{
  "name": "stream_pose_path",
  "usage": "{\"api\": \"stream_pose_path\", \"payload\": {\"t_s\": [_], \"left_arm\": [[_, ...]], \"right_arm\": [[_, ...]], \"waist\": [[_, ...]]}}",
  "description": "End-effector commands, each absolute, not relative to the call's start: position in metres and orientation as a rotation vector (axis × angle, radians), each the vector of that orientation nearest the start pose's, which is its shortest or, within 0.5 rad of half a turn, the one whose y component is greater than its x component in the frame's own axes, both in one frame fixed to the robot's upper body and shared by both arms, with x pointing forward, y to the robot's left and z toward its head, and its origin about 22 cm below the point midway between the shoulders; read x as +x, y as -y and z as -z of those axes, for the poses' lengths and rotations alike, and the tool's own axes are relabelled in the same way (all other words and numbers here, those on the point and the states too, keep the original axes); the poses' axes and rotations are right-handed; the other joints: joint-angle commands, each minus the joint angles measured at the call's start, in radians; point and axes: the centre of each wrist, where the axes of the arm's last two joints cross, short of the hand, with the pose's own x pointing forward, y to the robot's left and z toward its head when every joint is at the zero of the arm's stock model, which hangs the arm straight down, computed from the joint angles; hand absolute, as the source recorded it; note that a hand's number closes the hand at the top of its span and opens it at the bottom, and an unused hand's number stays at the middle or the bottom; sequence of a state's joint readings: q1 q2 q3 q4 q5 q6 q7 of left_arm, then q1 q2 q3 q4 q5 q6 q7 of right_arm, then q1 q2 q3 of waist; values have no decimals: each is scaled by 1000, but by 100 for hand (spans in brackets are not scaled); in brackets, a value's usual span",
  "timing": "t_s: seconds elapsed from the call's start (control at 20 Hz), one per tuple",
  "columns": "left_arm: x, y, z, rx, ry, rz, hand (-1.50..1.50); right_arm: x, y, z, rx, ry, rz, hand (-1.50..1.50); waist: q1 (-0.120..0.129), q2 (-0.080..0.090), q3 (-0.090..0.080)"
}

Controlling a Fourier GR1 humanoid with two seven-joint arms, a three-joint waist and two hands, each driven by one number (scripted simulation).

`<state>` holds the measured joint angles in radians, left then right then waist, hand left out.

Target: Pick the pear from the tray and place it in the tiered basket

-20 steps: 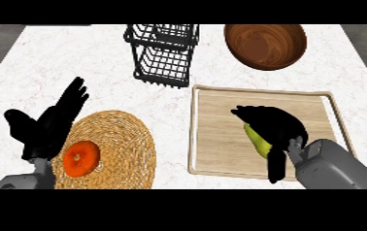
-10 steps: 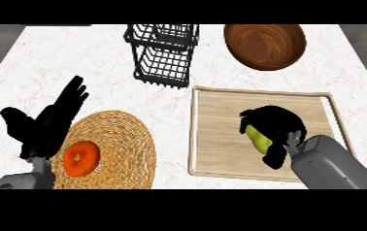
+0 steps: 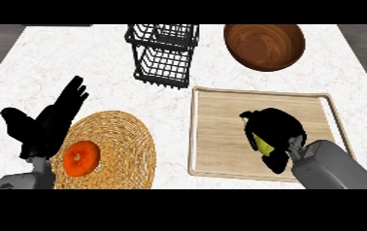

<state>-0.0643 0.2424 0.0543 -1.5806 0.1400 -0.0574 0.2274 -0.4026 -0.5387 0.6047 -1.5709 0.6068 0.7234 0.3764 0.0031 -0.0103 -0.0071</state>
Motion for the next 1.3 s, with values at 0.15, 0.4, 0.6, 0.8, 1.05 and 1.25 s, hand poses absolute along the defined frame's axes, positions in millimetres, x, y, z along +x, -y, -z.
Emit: {"api": "stream_pose_path", "payload": {"t_s": [0.15, 0.4, 0.6, 0.8, 1.05, 1.25], "left_arm": [[258, -286, -43, 81, 1420, 105, 0], [257, -288, -39, 56, 1438, 81, 0], [256, -289, -36, 70, 1419, 90, 0], [248, -292, -28, 79, 1413, 97, 0], [252, -304, -30, 66, 1416, 85, 0], [260, -284, -29, 68, 1425, 97, 0]], "right_arm": [[290, 212, -67, -639, 1028, -1731, 150], [329, 288, -99, -1069, 1108, -1284, 150], [339, 306, -124, -1111, 1410, -1023, 150], [339, 296, -143, -957, 1704, -755, 150], [330, 286, -179, -862, 1870, -730, 150], [339, 255, -212, -752, 1877, -775, 150]], "waist": [[-1, 11, 8], [-3, 22, 12], [-3, 16, 11], [-8, 9, 9], [-6, 8, 7], [0, 9, 7]]}}
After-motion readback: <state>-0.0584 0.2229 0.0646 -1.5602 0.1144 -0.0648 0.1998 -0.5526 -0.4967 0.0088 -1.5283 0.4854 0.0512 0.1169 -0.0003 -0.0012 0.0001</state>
